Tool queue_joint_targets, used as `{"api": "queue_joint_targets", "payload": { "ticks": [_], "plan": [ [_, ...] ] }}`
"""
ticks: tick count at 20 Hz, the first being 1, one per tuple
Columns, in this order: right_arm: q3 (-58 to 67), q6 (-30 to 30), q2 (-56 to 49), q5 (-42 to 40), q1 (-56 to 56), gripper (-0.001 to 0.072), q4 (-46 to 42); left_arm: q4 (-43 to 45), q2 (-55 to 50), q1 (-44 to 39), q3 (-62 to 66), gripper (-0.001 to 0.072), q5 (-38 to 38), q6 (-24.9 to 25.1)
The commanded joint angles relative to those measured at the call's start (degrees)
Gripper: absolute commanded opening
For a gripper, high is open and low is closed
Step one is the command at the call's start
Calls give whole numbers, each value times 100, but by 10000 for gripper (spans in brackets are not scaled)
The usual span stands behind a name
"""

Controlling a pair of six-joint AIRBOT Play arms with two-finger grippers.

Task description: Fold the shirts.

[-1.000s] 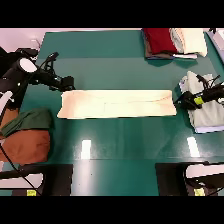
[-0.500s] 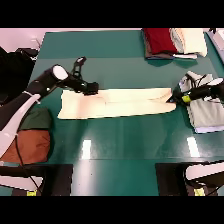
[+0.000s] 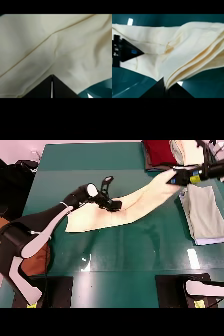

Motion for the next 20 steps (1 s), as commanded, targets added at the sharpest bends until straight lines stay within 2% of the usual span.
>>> {"api": "queue_joint_targets", "payload": {
  "ticks": [1, 7, 12, 16, 19, 20],
  "plan": [
    [654, 269, 138, 122, 601, 14, 7, -57, -356, -192, 275, 21, -28, -7],
    [894, 420, 133, -90, 1360, 14, 9, 52, -348, -114, 369, 21, -367, 4],
    [887, 420, 127, -474, 1971, 14, 72, 555, 240, 605, 986, 20, -992, 2],
    [885, 144, -299, -1235, 2813, 15, 1056, 1154, 1467, 1665, 1283, 21, -1331, 13],
    [890, -372, -1032, -2262, 3805, 16, 1910, 1412, 2387, 2387, 1344, 21, -1416, 59],
    [890, -560, -1290, -2660, 4124, 39, 2159, 1552, 2653, 2573, 1344, 22, -1429, 57]
  ]
}}
